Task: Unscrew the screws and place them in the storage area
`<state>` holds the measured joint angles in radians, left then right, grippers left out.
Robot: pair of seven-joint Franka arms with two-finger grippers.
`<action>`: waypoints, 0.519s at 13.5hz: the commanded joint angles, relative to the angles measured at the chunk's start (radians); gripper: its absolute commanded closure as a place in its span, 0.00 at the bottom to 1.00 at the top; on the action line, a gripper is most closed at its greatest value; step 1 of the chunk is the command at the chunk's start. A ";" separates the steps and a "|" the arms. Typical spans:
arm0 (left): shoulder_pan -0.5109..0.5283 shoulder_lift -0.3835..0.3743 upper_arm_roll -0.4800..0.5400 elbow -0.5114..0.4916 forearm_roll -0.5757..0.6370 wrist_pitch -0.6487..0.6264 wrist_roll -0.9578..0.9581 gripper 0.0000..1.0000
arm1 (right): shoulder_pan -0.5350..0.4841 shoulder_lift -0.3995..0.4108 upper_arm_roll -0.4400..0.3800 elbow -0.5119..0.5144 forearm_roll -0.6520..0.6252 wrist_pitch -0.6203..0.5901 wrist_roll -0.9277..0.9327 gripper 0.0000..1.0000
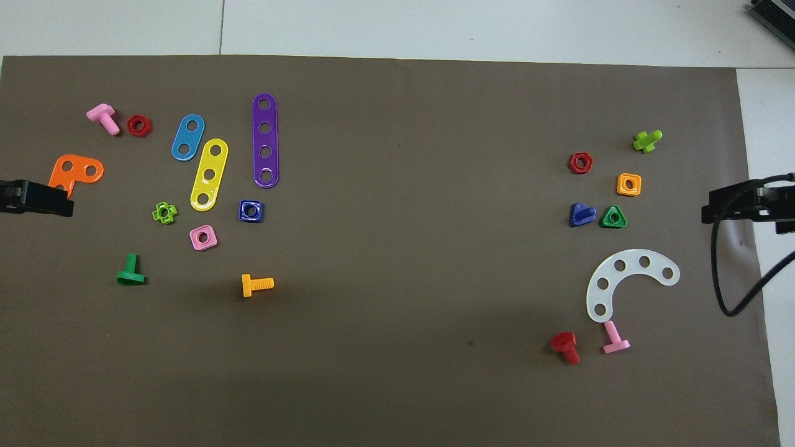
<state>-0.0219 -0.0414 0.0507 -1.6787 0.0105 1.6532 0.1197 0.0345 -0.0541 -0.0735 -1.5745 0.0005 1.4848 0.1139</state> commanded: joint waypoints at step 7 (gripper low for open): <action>-0.007 -0.025 0.005 -0.027 0.020 0.007 -0.011 0.00 | 0.002 -0.001 0.033 -0.009 -0.054 -0.009 -0.066 0.00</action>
<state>-0.0219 -0.0414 0.0507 -1.6787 0.0105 1.6532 0.1197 0.0383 -0.0670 -0.0543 -1.5805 -0.0253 1.4553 0.0727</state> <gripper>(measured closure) 0.000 0.000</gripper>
